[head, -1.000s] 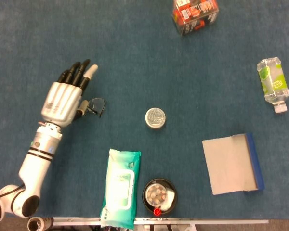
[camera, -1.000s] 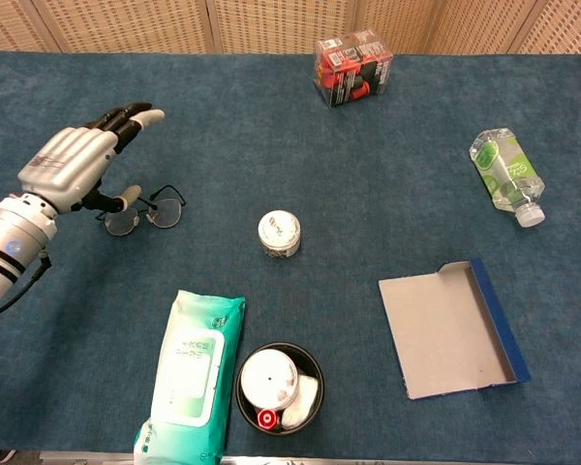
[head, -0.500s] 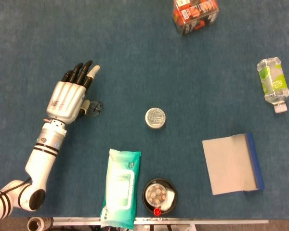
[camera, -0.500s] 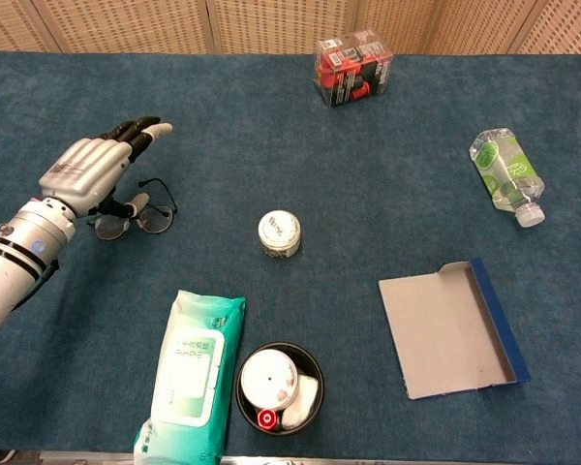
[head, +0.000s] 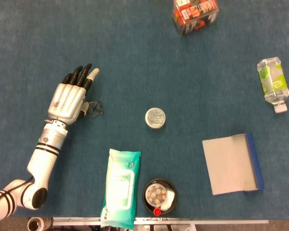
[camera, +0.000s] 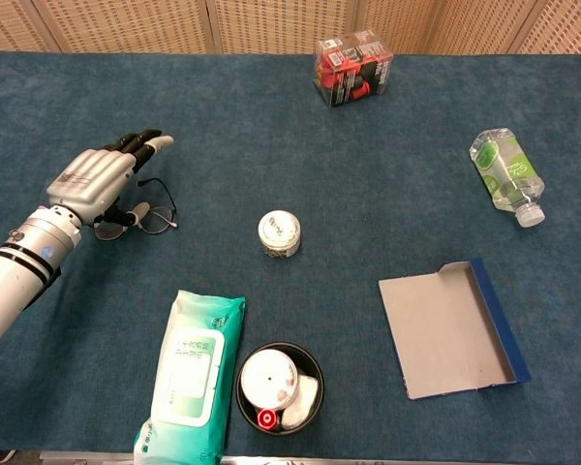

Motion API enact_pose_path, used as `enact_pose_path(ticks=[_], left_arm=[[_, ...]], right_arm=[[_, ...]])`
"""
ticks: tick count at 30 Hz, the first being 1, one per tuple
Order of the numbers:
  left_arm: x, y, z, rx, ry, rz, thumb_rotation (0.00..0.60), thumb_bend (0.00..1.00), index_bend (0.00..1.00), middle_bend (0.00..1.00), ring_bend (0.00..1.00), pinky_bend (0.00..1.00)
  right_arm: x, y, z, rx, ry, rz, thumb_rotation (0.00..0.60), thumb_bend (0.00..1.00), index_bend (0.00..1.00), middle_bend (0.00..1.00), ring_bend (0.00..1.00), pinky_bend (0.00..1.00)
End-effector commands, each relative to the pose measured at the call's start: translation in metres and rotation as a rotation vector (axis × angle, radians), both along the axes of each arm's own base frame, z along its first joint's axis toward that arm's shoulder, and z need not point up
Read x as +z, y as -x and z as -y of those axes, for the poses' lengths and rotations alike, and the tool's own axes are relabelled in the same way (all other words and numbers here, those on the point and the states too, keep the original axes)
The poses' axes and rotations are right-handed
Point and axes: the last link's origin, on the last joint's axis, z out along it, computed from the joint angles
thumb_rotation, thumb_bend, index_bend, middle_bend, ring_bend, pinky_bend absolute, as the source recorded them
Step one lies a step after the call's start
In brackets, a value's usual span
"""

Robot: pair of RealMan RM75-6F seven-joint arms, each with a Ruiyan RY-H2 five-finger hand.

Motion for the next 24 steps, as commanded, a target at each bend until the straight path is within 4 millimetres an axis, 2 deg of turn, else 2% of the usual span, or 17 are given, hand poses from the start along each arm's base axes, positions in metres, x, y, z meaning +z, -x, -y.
enact_pose_path(ticks=[1,7,14,17,20,24], left_arm=[[0.01,-0.002,0.001,-0.021,-0.031,0.016,0.6,0.36,0.0,0.0,0.0,0.16],[0.048,-0.002,0.007,-0.05,-0.126,0.033,0.6,0.36,0.0,0.0,0.0,0.16],[0.097,0.0,0.03,-0.081,-0.222,0.039,0.6,0.36,0.0,0.0,0.0,0.16],[0.113,-0.003,0.039,-0.097,-0.243,0.031,0.6,0.36,0.0,0.0,0.0,0.16],[0.126,-0.013,0.051,-0.117,-0.242,0.058,0.6,0.36,0.0,0.0,0.0,0.16],[0.13,-0.032,0.067,-0.133,-0.159,0.137,0.6,0.36,0.0,0.0,0.0,0.16]], right_arm=[[0.0,0.0,0.0,0.0,-0.001,0.001,0.6,0.33,0.48,0.48,0.38,0.35],[-0.001,-0.001,0.0,0.003,-0.007,-0.001,0.6,0.33,0.48,0.48,0.38,0.35],[-0.003,-0.002,-0.001,0.008,-0.013,-0.004,0.6,0.33,0.48,0.48,0.38,0.35],[-0.004,-0.002,-0.002,0.01,-0.013,-0.007,0.6,0.33,0.48,0.48,0.38,0.35],[-0.005,-0.003,-0.002,0.012,-0.012,-0.01,0.6,0.33,0.48,0.48,0.38,0.35],[-0.004,-0.003,-0.002,0.011,-0.009,-0.009,0.6,0.33,0.48,0.48,0.38,0.35]])
